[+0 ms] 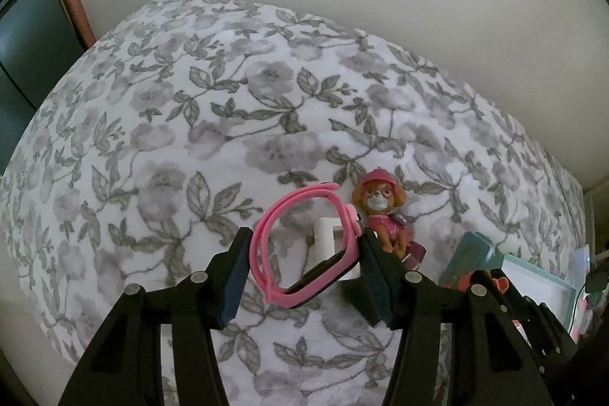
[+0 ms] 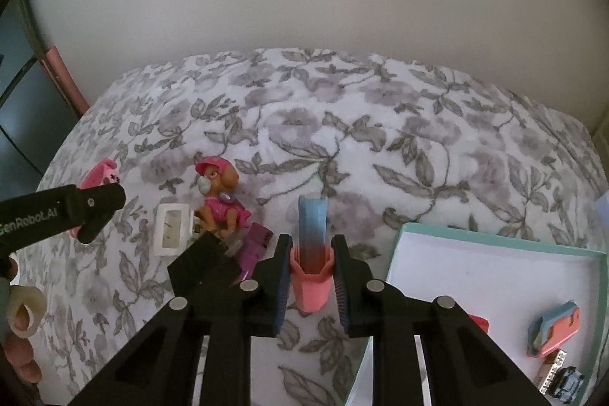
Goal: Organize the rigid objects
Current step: 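Grasp the pink watch band with the left gripper while the right grasps the pink-blue toy piece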
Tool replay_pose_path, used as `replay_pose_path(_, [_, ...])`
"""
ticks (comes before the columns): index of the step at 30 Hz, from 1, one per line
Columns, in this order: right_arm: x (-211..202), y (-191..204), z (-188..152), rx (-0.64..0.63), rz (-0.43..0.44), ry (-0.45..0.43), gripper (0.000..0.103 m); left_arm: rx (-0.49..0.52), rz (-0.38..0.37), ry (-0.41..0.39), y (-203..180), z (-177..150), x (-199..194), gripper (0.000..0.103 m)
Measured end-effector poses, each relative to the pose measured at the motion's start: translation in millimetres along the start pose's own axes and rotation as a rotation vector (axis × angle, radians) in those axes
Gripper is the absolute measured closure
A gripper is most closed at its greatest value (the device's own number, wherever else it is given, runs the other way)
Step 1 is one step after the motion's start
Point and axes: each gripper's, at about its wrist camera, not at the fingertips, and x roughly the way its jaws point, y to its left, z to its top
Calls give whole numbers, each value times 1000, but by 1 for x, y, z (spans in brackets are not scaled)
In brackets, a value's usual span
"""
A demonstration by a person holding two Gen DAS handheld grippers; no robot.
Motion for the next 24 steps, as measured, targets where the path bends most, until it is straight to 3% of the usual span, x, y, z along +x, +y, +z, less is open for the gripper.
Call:
replay_pose_path(16, [43, 2, -17, 2, -1, 93, 81, 2, 1, 56, 1, -7, 21, 46])
replay_pose_path(24, [49, 5, -14, -15, -16, 70, 81, 8, 14, 79, 0, -9, 33, 46])
